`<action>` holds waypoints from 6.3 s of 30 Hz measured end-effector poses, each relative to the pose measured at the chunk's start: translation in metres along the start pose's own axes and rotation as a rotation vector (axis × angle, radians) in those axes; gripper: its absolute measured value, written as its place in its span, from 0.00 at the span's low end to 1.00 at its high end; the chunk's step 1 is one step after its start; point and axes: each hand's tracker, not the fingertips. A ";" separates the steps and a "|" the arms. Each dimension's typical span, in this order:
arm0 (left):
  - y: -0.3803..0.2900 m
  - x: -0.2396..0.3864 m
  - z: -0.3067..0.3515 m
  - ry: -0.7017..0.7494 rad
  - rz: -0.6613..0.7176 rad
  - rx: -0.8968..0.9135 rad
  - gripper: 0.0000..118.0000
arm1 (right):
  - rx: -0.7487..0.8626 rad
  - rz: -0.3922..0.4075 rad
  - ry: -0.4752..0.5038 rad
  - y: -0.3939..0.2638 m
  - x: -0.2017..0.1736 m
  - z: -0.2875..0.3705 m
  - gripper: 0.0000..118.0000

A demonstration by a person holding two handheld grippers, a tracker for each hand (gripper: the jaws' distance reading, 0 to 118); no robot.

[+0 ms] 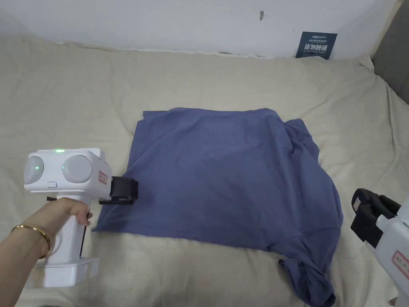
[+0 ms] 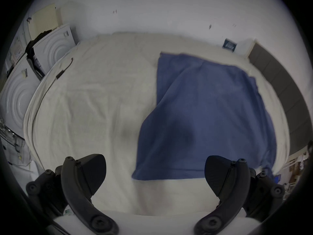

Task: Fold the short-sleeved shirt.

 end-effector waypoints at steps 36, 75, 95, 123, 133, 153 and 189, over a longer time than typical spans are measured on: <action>-0.014 -0.018 0.033 -0.107 0.164 0.135 0.03 | -0.684 -0.029 -0.125 -0.056 0.050 -0.147 0.91; 0.136 -0.040 0.355 -0.267 0.215 0.932 0.03 | 0.168 -0.047 0.134 0.353 0.042 0.094 0.02; 0.340 0.033 0.373 -0.097 0.161 0.891 0.03 | 0.252 -0.046 -0.061 0.532 0.003 -0.003 0.02; 0.362 0.059 0.094 0.072 0.130 0.695 0.03 | -0.003 -0.123 -0.075 0.409 -0.001 -0.249 0.02; 0.185 0.038 0.008 0.041 0.115 0.445 0.03 | -0.300 -0.044 -0.022 0.189 0.021 -0.221 0.02; -0.100 -0.006 0.008 -0.019 0.107 0.228 0.03 | -0.594 -0.060 -0.003 -0.057 0.071 -0.073 0.02; -0.089 0.076 0.153 0.092 -0.128 0.956 0.52 | 0.111 0.050 0.004 0.036 -0.014 0.026 0.79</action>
